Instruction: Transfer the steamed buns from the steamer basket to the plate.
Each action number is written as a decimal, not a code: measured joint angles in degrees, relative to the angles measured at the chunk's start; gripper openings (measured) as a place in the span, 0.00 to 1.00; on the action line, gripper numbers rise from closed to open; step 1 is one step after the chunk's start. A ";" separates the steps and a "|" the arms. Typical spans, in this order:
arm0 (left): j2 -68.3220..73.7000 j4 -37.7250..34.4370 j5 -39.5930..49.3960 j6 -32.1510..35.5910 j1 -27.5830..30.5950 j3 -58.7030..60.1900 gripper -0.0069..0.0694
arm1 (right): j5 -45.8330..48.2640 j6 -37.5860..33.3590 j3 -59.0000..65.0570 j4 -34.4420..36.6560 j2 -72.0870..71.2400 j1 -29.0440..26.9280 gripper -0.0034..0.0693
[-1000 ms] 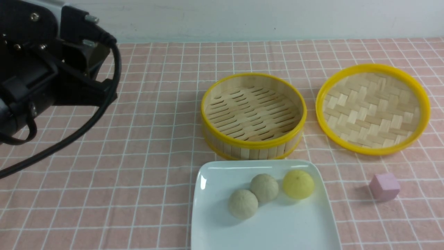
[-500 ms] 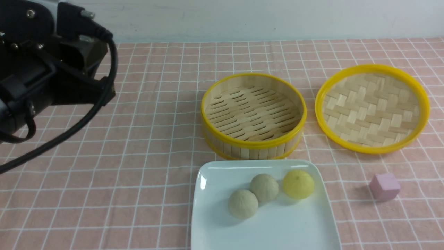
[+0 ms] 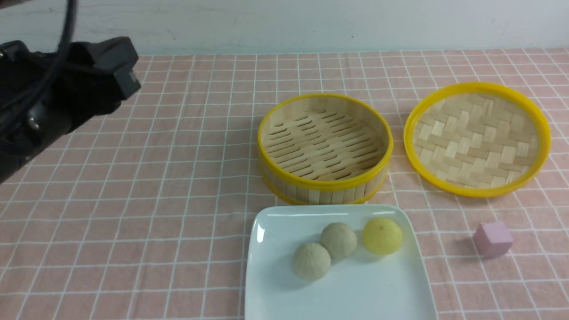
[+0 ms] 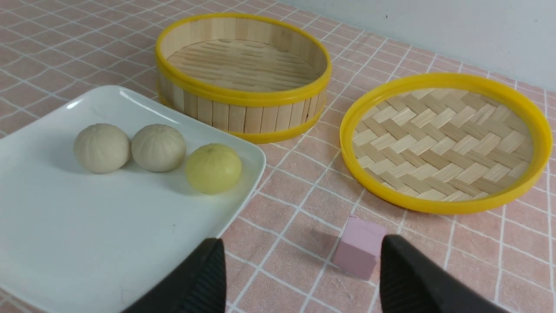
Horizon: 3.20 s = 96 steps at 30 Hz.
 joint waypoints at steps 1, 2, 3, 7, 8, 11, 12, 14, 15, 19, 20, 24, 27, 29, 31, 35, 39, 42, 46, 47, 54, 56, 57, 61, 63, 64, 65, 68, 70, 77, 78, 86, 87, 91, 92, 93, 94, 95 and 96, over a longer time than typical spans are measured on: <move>0.00 0.00 0.00 -2.28 0.00 0.00 0.53 | 0.00 0.00 0.00 0.00 0.00 0.00 0.70; 0.00 0.00 0.00 -5.15 0.00 0.00 0.53 | 0.00 0.00 0.00 0.00 0.00 0.00 0.70; 0.00 0.00 0.00 -7.90 0.00 0.00 0.53 | 0.00 0.00 0.00 0.00 0.00 0.00 0.70; 0.00 -0.07 0.05 -15.35 0.00 0.00 0.53 | 0.00 0.00 0.00 0.00 0.00 0.00 0.70; 0.00 -0.07 0.05 -16.54 0.00 0.00 0.53 | 0.00 0.00 0.00 0.00 0.00 0.00 0.70; 0.00 -0.07 0.05 -17.11 0.00 0.00 0.53 | -0.02 0.00 0.00 0.00 0.00 0.00 0.70; 0.00 -0.07 0.05 -16.92 0.00 0.00 0.53 | -0.02 0.00 0.00 0.00 0.00 0.00 0.70; 0.00 -0.07 -0.01 -15.67 0.00 0.00 0.53 | -0.09 0.00 0.00 0.00 0.00 0.00 0.70; 0.00 -0.07 -0.31 -14.52 0.00 0.00 0.53 | -0.09 0.00 0.00 0.00 0.00 0.00 0.70; 0.00 -0.12 -4.07 -8.27 0.00 0.00 0.53 | -0.14 0.00 0.00 0.00 0.00 0.00 0.70; 0.00 -0.30 -6.72 -5.72 0.00 0.00 0.53 | -0.14 0.00 0.00 0.00 0.00 0.00 0.70; 0.00 -0.65 -13.39 -0.16 0.00 0.00 0.53 | -0.14 0.00 0.00 0.00 0.00 0.00 0.70; 0.00 -1.16 -21.02 5.65 0.00 0.00 0.53 | -0.14 0.00 0.00 0.00 0.00 0.00 0.70; 0.00 -1.45 -24.80 8.43 0.00 0.00 0.53 | -0.16 0.00 0.00 0.00 0.00 0.00 0.70; 0.00 -1.57 -27.30 10.69 0.00 0.00 0.53 | -0.16 0.00 0.00 0.00 0.00 0.00 0.70; -0.07 -1.57 -30.27 17.21 0.00 0.00 0.53 | -0.16 0.00 0.00 0.00 0.00 0.00 0.70; -0.07 -1.84 -30.54 19.60 0.00 0.00 0.53 | -0.16 0.00 0.00 0.00 0.00 0.00 0.70; -0.07 -2.02 -30.77 18.84 0.00 0.00 0.53 | -0.16 0.00 0.00 0.00 0.00 0.00 0.70; -0.07 -2.12 -30.70 19.51 0.00 0.00 0.52 | -0.16 0.00 0.00 0.00 0.00 0.00 0.70; -0.07 -2.12 -30.58 20.47 0.00 0.00 0.52 | -0.16 0.00 0.00 0.00 0.00 0.00 0.70; -0.07 -2.18 -29.19 26.60 0.00 0.00 0.52 | -0.20 0.00 0.00 0.00 0.00 0.00 0.70; -0.07 -2.18 -27.32 25.53 0.00 0.00 0.52 | -0.20 0.00 0.00 0.00 0.00 0.00 0.70; -0.07 -2.18 -25.53 24.09 0.00 0.00 0.52 | -0.20 0.00 0.00 0.00 0.00 0.00 0.70; -0.07 -2.13 -19.33 18.01 0.00 0.00 0.52 | -0.20 0.00 0.00 0.00 0.00 0.00 0.70; -0.07 -1.95 -13.41 13.55 0.00 0.00 0.52 | -0.20 0.00 0.00 0.00 0.00 0.00 0.70; -0.07 -1.75 -9.71 11.48 0.00 0.00 0.52 | -0.20 0.00 0.00 0.00 0.00 0.00 0.70; -0.07 -1.57 -6.37 9.52 0.00 0.00 0.52 | -0.20 0.00 0.00 0.00 0.00 0.00 0.70; -0.07 -1.09 1.33 6.31 0.00 0.00 0.52 | -0.20 0.00 0.00 0.00 0.00 0.00 0.70; -0.07 -0.35 9.74 2.64 0.00 0.00 0.52 | -0.20 0.00 0.00 0.00 0.00 0.00 0.70; -0.07 1.23 29.04 -1.81 0.00 0.00 0.52 | -0.22 0.00 0.00 0.00 0.00 0.00 0.70; -0.07 1.58 31.91 -2.58 0.00 0.00 0.52 | -0.22 0.00 0.00 0.00 0.00 0.00 0.70; -0.07 5.04 52.45 -5.17 0.00 -0.05 0.52 | -0.27 0.00 0.00 0.00 0.00 0.00 0.70; -0.07 5.81 54.68 -5.17 0.00 -0.05 0.52 | -0.27 0.00 0.00 0.00 0.00 0.00 0.70; -0.07 14.15 64.66 -5.60 0.00 -0.05 0.52 | -0.27 0.00 0.00 0.00 0.00 0.00 0.70; -0.07 14.60 65.01 -5.64 0.00 -0.05 0.52 | -0.27 0.00 0.00 0.00 0.00 0.00 0.70; -0.07 18.50 67.52 -6.06 0.00 -0.05 0.52 | -0.27 0.00 0.00 0.00 0.00 0.00 0.70; -0.07 21.66 68.85 -6.29 0.00 -0.05 0.52 | -0.27 0.00 0.00 0.00 0.00 0.00 0.70; -0.07 23.32 69.27 -6.42 0.00 -0.05 0.52 | -0.27 0.00 0.00 0.00 0.00 0.00 0.70; -0.07 26.26 69.57 -6.48 0.00 -0.05 0.52 | -0.27 0.00 0.00 0.00 0.00 0.00 0.70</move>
